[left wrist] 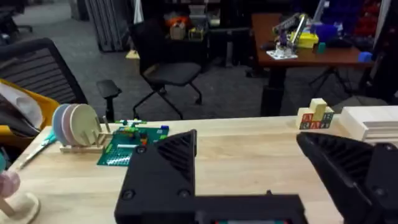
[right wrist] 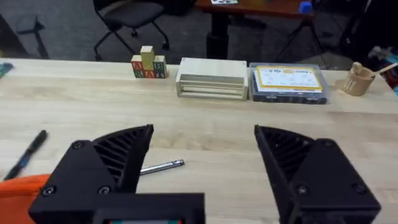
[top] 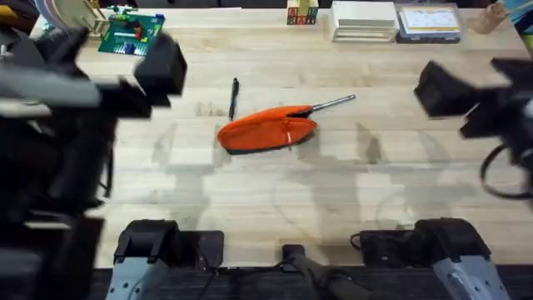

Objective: Unzip the bag, pick up the pens from the table one at a time and place them inside, then zip the bag closed.

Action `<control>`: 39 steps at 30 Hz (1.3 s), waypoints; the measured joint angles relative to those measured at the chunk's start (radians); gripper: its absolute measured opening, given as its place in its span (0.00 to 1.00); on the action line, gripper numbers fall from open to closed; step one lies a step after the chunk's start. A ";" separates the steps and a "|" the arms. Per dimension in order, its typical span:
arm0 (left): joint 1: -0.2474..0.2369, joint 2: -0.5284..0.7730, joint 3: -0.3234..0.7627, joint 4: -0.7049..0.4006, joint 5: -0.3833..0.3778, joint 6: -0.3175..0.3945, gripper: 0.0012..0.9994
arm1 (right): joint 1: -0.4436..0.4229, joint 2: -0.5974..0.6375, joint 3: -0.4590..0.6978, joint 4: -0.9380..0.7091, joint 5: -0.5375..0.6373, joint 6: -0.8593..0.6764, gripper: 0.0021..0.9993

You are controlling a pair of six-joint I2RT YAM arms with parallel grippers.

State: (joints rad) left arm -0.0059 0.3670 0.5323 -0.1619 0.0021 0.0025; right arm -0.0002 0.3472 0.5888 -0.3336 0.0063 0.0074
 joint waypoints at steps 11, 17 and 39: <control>0.000 0.409 0.432 -0.250 0.020 0.014 0.99 | 0.000 0.329 0.386 -0.206 -0.004 0.016 1.00; 0.000 0.538 0.544 -0.384 0.097 0.109 0.99 | 0.000 0.405 0.423 -0.216 -0.004 0.023 1.00; 0.000 0.620 0.562 -0.951 0.488 0.963 0.99 | 0.000 0.425 0.423 -0.201 -0.004 0.023 1.00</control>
State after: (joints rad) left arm -0.0059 0.9873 1.0943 -1.1133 0.4898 0.9658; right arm -0.0002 0.7723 1.0119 -0.5351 0.0021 0.0303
